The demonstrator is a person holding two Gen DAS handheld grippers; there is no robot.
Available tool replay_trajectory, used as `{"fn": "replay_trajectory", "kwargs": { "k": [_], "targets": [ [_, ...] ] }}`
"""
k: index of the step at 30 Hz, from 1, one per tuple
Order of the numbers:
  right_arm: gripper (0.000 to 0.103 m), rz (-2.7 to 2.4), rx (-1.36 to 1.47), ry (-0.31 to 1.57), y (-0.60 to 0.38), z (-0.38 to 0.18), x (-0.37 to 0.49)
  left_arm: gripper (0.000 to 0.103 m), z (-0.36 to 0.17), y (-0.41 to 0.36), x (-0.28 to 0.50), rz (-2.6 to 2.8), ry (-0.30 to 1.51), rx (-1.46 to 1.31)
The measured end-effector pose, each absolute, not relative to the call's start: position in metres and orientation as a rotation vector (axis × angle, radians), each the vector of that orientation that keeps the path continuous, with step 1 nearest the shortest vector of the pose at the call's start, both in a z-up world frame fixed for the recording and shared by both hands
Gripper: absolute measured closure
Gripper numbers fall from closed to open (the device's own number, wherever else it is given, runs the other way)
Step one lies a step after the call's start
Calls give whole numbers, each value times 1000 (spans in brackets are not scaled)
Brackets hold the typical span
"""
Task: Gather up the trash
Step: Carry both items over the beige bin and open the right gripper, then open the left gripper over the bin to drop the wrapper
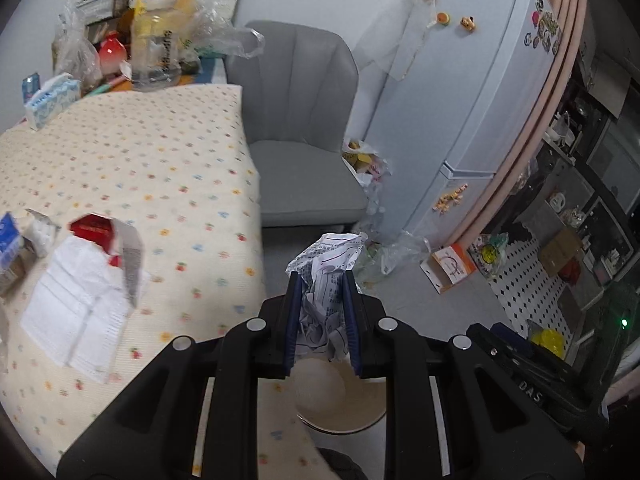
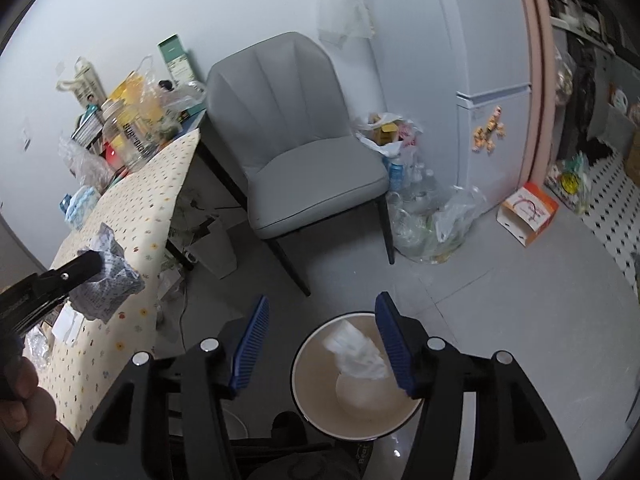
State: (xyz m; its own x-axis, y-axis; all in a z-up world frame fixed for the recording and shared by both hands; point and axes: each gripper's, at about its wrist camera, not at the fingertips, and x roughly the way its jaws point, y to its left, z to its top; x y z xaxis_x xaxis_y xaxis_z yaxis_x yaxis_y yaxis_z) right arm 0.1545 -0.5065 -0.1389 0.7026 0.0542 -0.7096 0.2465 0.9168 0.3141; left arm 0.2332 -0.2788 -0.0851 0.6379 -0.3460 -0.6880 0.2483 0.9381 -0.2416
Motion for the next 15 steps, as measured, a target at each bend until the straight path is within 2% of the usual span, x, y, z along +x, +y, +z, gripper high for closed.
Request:
{"fn": "replay_trajectory", "kwargs": {
  "k": [11, 12, 14, 15],
  "targets": [
    [41, -192, 466, 776, -542, -126, 101, 76, -109, -342, 234, -464, 904, -97],
    [41, -201, 464, 775, -545, -125, 97, 71, -110, -345, 233, -473, 907, -95],
    [41, -215, 466, 771, -550, -124, 92, 51, -113, -354, 233, -506, 923, -91],
    [41, -221, 471, 769, -552, -123, 89, 28, -113, -356, 232, -523, 927, -93]
  ]
}}
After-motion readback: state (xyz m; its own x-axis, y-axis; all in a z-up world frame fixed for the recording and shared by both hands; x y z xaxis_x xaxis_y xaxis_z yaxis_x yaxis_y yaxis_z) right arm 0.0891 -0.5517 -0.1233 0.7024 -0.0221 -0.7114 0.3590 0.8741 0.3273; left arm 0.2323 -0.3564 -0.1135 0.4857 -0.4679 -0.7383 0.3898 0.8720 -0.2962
